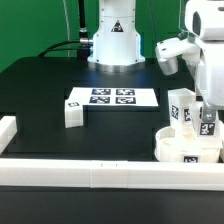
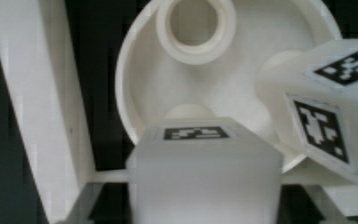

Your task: Assemble stool

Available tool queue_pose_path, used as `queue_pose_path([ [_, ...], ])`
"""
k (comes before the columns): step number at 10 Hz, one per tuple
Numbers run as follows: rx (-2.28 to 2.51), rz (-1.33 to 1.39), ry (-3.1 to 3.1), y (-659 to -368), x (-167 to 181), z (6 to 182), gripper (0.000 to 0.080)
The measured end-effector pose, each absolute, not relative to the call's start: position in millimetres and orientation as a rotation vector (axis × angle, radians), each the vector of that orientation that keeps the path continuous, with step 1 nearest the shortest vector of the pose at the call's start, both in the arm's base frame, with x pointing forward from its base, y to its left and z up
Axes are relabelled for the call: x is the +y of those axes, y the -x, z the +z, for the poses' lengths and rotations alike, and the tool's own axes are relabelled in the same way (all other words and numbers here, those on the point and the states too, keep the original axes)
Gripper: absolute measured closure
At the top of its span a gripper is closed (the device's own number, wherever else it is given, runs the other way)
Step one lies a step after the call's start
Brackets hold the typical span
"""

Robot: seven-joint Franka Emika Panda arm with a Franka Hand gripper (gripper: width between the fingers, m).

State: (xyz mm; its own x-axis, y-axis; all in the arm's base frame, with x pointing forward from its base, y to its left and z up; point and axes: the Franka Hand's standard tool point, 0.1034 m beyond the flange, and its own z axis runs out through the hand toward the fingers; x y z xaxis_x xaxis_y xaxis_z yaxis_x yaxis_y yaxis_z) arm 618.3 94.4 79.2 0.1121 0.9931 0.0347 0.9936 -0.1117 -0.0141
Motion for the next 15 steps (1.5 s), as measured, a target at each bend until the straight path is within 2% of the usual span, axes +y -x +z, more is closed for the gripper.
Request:
queue_pose_path([
  [7, -1.236, -0.008, 2.831, -617.3, 95.8, 78.8, 0.0462],
  [10, -0.795, -0.001, 2.963, -617.4, 95.9, 78.8, 0.0461],
  [15, -0.327, 0.014, 3.05, -617.7, 96.6, 79.0, 0.0461],
])
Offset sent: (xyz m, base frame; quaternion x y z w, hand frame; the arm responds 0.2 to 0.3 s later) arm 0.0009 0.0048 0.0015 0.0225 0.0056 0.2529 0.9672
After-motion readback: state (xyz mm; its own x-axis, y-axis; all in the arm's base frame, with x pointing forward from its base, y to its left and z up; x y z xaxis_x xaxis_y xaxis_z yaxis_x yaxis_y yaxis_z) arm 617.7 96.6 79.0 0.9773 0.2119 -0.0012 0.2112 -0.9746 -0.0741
